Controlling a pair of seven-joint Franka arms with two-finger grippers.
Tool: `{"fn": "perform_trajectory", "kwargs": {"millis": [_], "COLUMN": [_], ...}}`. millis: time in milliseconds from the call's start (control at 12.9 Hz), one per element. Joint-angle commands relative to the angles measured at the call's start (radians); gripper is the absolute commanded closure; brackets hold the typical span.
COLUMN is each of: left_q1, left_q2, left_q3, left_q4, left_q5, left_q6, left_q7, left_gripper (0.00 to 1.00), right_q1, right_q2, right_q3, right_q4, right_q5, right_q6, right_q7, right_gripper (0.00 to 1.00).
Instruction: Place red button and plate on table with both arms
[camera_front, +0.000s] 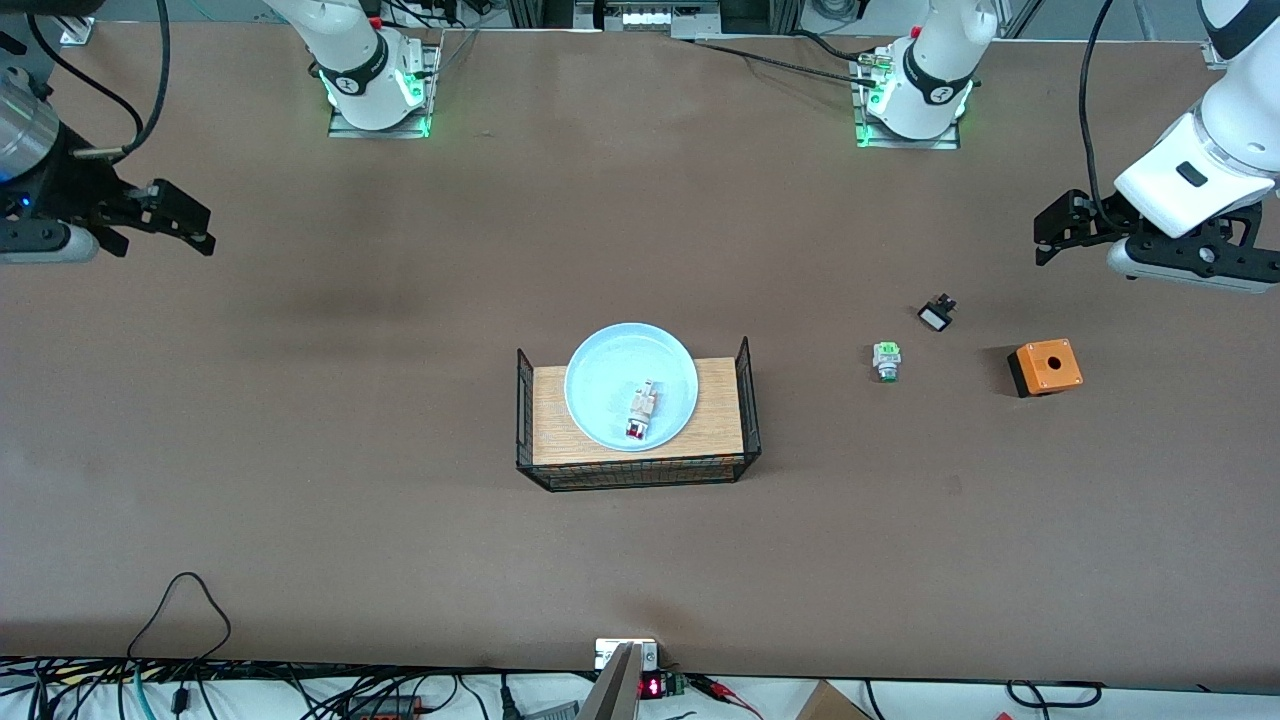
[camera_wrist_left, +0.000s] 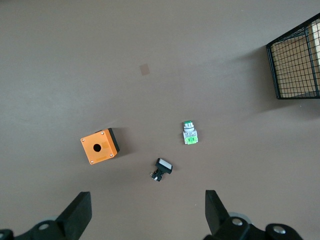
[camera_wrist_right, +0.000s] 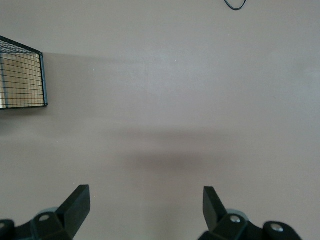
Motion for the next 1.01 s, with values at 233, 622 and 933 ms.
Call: {"fn": "perform_trajectory", "kwargs": {"millis": [233, 622, 933], "left_q1": [0.003, 0.004, 0.004], "left_q2": [0.014, 0.014, 0.014], "left_q3": [0.001, 0.001, 0.001], "left_q4": [0.030, 0.030, 0.030], "left_q5": [-0.022, -0.020, -0.022], "left_q6": [-0.022, -0.022, -0.022], "left_q7": [0.008, 0.008, 0.008], "left_gripper": [0.00, 0.00, 0.00], "right_q1": [-0.009, 0.002, 0.011], "right_q2": [0.030, 0.049, 0.084], "right_q3": [0.000, 0.006, 0.009], "right_q4": [-0.005, -0.007, 0.002], "right_q5": [-0.004, 0.010, 0.016], "right_q6": [-0.006, 0.005, 0.017], "right_q7": [0.003, 0.003, 0.005], "right_gripper": [0.00, 0.00, 0.00]}}
